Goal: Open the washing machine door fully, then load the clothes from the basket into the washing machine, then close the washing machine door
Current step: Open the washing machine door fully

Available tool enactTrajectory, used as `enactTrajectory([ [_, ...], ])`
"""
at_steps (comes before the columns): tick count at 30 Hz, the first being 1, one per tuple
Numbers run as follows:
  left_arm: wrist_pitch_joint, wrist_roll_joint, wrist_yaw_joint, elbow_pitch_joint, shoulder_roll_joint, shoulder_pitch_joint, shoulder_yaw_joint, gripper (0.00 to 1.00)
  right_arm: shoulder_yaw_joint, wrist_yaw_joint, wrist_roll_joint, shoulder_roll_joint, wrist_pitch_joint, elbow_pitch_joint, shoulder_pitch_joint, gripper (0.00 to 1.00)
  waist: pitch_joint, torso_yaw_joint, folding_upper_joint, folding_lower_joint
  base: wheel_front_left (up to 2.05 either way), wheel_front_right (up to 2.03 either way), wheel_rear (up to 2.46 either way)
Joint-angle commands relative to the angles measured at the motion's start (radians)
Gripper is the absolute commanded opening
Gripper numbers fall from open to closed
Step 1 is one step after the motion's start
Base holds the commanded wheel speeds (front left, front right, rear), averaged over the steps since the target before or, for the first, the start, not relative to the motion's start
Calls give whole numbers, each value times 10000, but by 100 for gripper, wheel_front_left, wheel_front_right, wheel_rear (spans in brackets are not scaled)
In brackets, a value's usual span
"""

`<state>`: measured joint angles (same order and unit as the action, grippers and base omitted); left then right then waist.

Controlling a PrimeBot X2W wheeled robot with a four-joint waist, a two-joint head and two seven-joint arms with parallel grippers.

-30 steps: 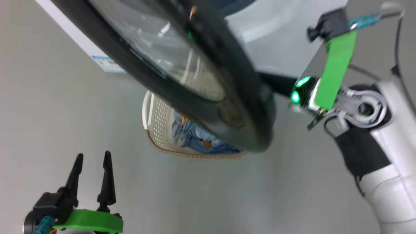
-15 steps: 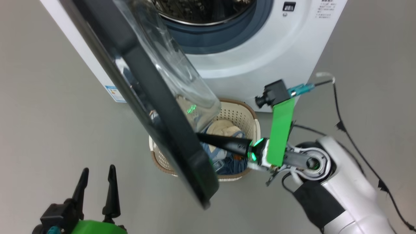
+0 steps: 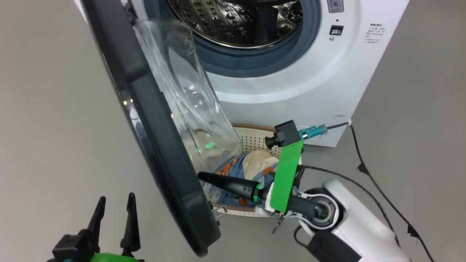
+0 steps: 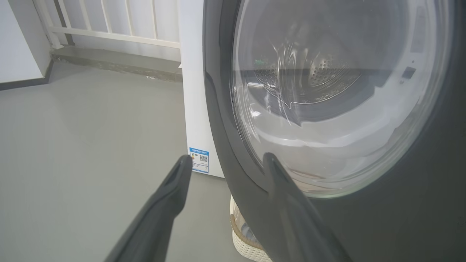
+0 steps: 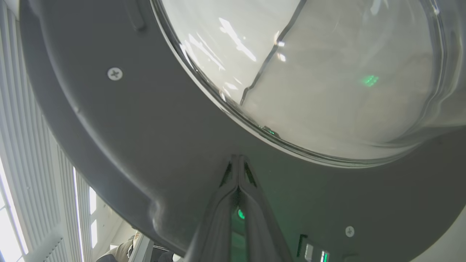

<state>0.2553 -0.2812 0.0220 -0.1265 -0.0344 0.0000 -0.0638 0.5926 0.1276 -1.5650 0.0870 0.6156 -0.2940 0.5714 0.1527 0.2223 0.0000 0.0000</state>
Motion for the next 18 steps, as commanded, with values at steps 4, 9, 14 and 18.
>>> enactTrajectory([
  [4, 65, -115, 72, 221, -158, -61, 242, 100, 838, 31, -226, -364, -800, 0, -70, 0, -210, 96, 0, 0, 0, 0, 0],
  [9, 65, -104, 78, 216, -158, -46, 268, 100, 1348, 31, -355, -365, -1521, -289, 26, 0, -383, 52, 0, 0, 0, 0, 0],
  [14, 65, -66, 87, 203, -158, 23, 346, 100, 1612, 31, -426, -366, -1918, -432, -2, 0, -643, -83, 0, 0, 0, 0, 0],
  [18, 65, 5, 95, 206, -158, 107, 460, 100, 1554, 31, -243, -341, -2135, -383, -130, 0, -878, -261, 0, 0, 0, 0, 0],
])
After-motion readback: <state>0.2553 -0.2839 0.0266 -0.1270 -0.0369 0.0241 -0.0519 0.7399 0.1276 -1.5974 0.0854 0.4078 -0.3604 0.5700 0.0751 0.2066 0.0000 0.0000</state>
